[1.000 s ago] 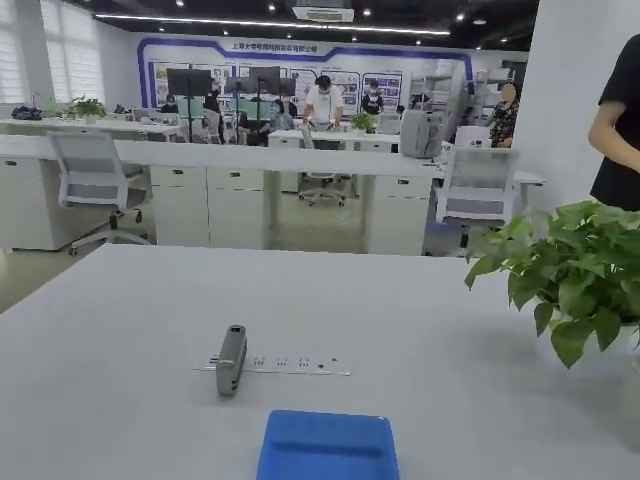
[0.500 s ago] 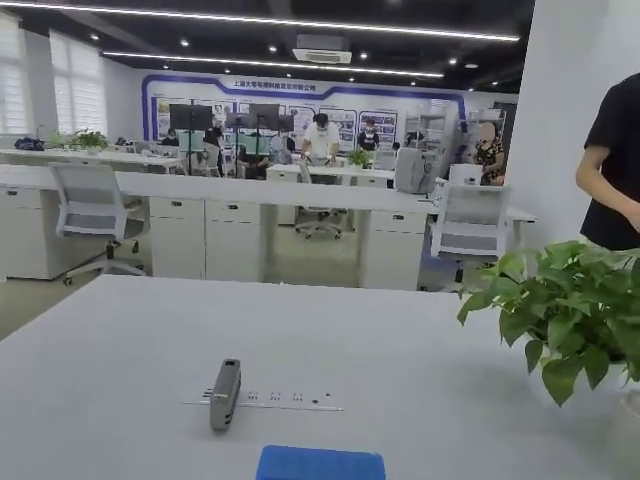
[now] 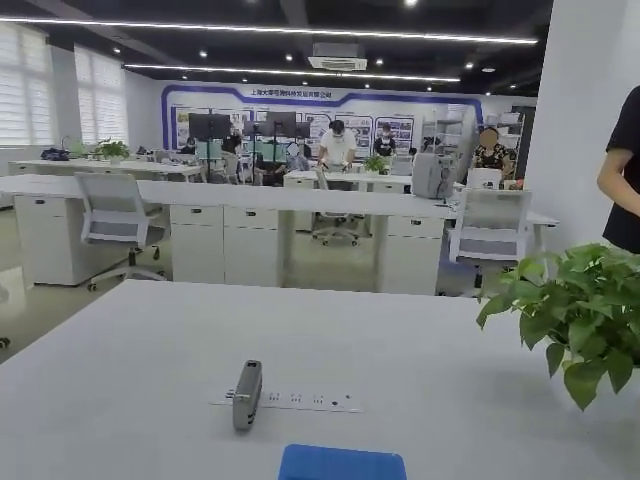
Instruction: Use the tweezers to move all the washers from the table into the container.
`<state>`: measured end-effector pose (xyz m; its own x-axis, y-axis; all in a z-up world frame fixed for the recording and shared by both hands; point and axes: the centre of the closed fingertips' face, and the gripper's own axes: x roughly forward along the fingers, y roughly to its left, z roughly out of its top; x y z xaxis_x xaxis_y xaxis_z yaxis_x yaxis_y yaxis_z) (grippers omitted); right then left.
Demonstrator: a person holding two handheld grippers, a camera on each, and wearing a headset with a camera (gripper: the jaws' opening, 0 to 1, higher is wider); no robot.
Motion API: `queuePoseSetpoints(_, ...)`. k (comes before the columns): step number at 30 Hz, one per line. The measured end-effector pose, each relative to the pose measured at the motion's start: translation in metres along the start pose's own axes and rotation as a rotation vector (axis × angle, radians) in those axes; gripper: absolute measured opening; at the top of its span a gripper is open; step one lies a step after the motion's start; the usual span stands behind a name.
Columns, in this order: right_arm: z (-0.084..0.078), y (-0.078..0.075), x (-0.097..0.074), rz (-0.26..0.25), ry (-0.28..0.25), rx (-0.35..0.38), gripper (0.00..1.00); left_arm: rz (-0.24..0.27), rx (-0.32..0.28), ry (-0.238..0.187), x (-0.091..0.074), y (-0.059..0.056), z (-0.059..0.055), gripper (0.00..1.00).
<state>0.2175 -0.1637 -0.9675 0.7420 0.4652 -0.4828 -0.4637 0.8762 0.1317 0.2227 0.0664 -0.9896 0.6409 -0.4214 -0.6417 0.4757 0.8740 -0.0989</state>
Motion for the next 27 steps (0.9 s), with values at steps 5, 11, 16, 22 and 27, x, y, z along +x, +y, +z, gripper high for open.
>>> queuePoseSetpoints(5,0.006,-0.006,-0.002,-0.032,-0.039,-0.005,0.99,0.027,-0.065,-0.055,-0.014,-0.005,0.002,0.99)
queuePoseSetpoints(11,0.005,-0.006,-0.004,-0.027,-0.041,0.037,0.99,0.054,-0.118,-0.103,-0.025,-0.007,0.0,0.99)
queuePoseSetpoints(16,0.006,-0.011,-0.006,-0.043,-0.054,0.063,0.99,0.053,-0.112,-0.098,-0.026,-0.012,-0.005,0.99)
queuePoseSetpoints(22,0.007,-0.014,-0.007,-0.065,-0.055,0.049,0.99,0.054,-0.101,-0.087,-0.026,-0.014,-0.009,0.99)
queuePoseSetpoints(27,0.006,-0.013,-0.007,-0.061,-0.05,0.055,0.99,0.064,-0.094,-0.083,-0.027,-0.013,-0.011,0.99)
